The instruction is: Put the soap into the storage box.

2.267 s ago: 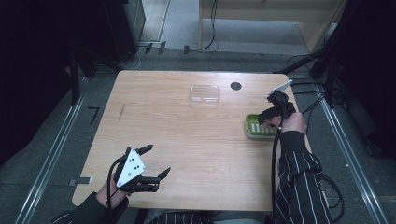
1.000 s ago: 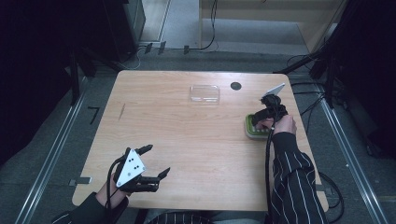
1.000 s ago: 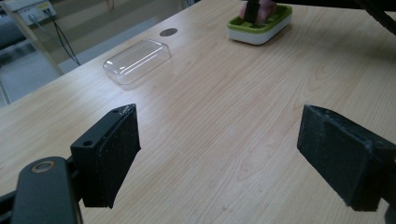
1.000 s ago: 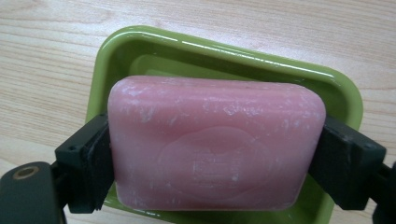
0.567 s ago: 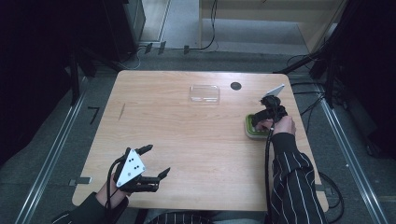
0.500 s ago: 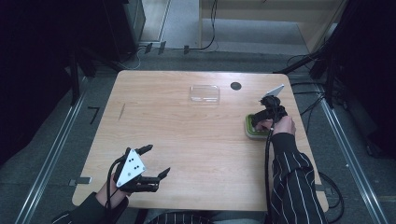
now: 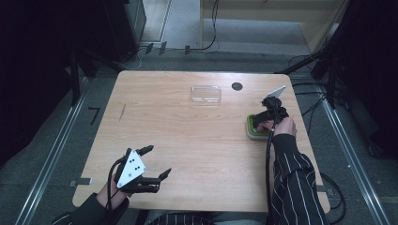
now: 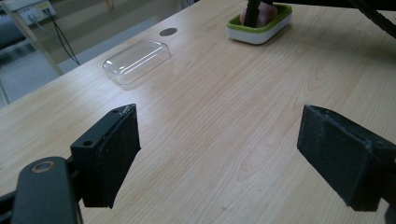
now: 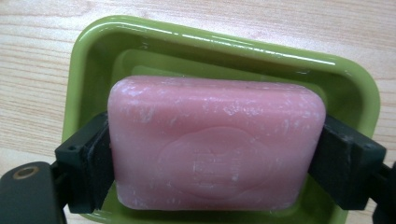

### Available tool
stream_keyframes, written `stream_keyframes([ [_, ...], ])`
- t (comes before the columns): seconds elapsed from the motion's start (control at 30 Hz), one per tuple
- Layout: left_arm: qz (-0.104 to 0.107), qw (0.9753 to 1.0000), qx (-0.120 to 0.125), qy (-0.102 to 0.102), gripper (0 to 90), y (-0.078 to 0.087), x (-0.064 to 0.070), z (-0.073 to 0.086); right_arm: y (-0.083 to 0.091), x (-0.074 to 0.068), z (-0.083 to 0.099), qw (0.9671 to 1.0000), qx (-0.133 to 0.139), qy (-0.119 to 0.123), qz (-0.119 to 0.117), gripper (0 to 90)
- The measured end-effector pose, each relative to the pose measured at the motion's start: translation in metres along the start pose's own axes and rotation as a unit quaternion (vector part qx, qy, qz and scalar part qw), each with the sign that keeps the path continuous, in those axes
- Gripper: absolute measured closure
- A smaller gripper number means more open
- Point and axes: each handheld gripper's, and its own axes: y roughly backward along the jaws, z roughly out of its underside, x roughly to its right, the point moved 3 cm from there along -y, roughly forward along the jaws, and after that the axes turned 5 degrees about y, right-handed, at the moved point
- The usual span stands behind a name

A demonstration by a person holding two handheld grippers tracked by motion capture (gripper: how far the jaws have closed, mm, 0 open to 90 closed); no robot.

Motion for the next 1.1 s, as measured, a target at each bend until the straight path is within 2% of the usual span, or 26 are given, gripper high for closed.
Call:
stream_keyframes([
  [0.8,-0.001,1.0000,0.001,0.001,14.0,0.0004,-0.0004,0.0000,-0.0050,-0.0016,0.0016,0.9998,-0.014,-0.012,0.002,13.0],
  [1.1,-0.001,1.0000,0.001,0.001,14.0,0.0002,-0.0007,0.0000,-0.0050,-0.0007,0.0018,0.9999,-0.014,-0.009,0.000,13.0],
])
